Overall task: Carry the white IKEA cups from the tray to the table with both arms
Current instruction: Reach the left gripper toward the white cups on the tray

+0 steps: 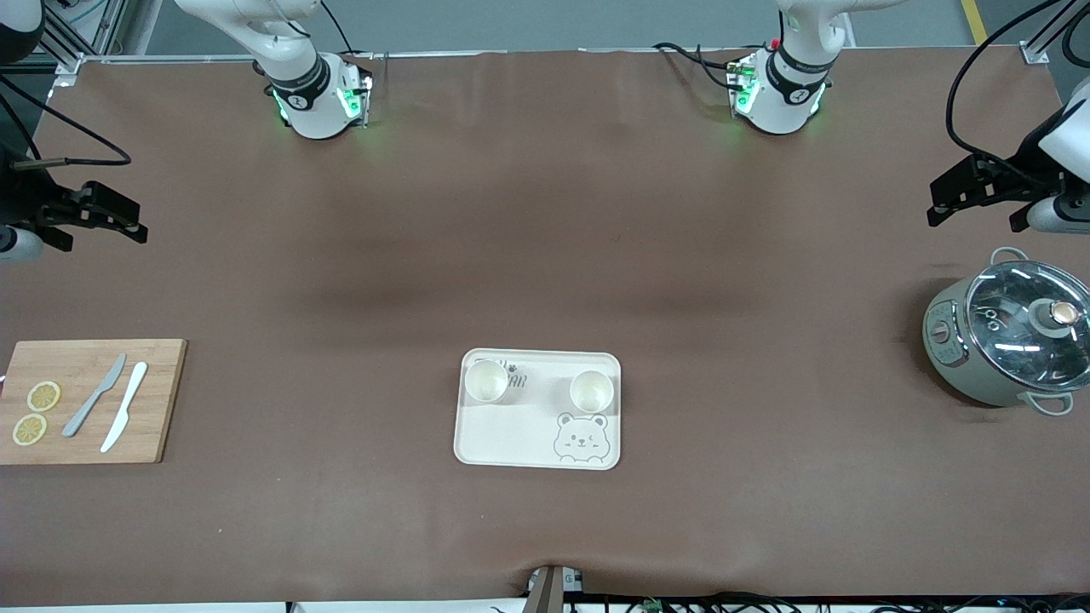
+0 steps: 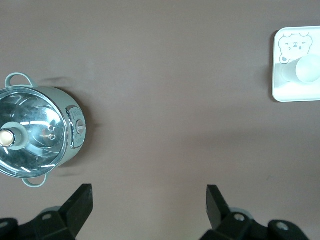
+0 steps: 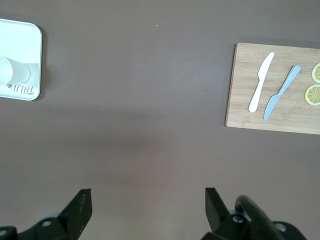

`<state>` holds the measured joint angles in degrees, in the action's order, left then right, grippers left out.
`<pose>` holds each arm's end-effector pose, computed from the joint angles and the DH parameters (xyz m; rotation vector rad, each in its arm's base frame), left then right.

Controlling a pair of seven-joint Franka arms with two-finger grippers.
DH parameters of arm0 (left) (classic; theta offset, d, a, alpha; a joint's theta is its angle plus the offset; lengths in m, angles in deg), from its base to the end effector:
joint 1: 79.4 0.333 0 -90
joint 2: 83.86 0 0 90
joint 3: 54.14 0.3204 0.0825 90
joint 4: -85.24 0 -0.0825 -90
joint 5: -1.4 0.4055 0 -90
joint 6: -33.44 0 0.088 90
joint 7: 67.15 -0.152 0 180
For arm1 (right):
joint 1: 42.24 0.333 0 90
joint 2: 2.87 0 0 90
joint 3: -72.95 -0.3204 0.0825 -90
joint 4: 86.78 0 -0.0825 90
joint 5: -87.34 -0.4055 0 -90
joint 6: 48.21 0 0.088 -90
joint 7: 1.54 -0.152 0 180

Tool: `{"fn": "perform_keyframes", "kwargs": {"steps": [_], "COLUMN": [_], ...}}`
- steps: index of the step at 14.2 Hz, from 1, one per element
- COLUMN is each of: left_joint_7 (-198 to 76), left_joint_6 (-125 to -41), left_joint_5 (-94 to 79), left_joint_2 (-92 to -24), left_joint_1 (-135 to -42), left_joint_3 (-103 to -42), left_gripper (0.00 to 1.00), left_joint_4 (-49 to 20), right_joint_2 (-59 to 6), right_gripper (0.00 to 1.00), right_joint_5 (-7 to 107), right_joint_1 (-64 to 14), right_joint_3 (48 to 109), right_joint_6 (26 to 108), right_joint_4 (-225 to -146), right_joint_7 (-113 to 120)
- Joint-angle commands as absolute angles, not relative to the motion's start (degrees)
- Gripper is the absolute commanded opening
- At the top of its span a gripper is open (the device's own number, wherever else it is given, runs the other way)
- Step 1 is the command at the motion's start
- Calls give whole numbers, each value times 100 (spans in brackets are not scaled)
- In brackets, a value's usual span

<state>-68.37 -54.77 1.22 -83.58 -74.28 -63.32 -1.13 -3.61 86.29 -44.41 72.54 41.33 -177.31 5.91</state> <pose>0.5747 -0.0411 0.6095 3.1334 -0.1447 0.0426 0.5770 -0.0150 0.5712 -3.1167 -0.1547 0.0447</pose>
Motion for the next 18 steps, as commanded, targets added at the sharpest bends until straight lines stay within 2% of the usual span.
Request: {"fn": "perform_keyframes", "kwargs": {"steps": [1, 5, 12, 18], "left_joint_7": [-6864, -6847, -6812, -5453], "left_joint_6": [-5384, -5384, -5796, -6700], "left_joint_5": [272, 272, 263, 263], "left_joint_2": [-8394, -8324, -7288, -6471], "left_joint_1": [-7448, -7500, -8142, -8985], "left_joint_3": [-6363, -6372, -6451, -6451], "left_gripper": [100, 100, 100, 100], "left_joint_4": [-46, -46, -46, -11], "right_joint_2": [-454, -454, -498, -683], "right_gripper": [100, 100, 100, 100], "right_joint_5": [8594, 8594, 8594, 8611], "right_joint_1": [-4541, -4549, -4550, -4550], "right_joint_3": [7190, 7190, 7190, 7190], "right_joint_6": [4117, 4117, 4196, 4223], "right_joint_4": [-17608, -17608, -17608, -17397], "right_joint_7": [664, 664, 664, 664]}}
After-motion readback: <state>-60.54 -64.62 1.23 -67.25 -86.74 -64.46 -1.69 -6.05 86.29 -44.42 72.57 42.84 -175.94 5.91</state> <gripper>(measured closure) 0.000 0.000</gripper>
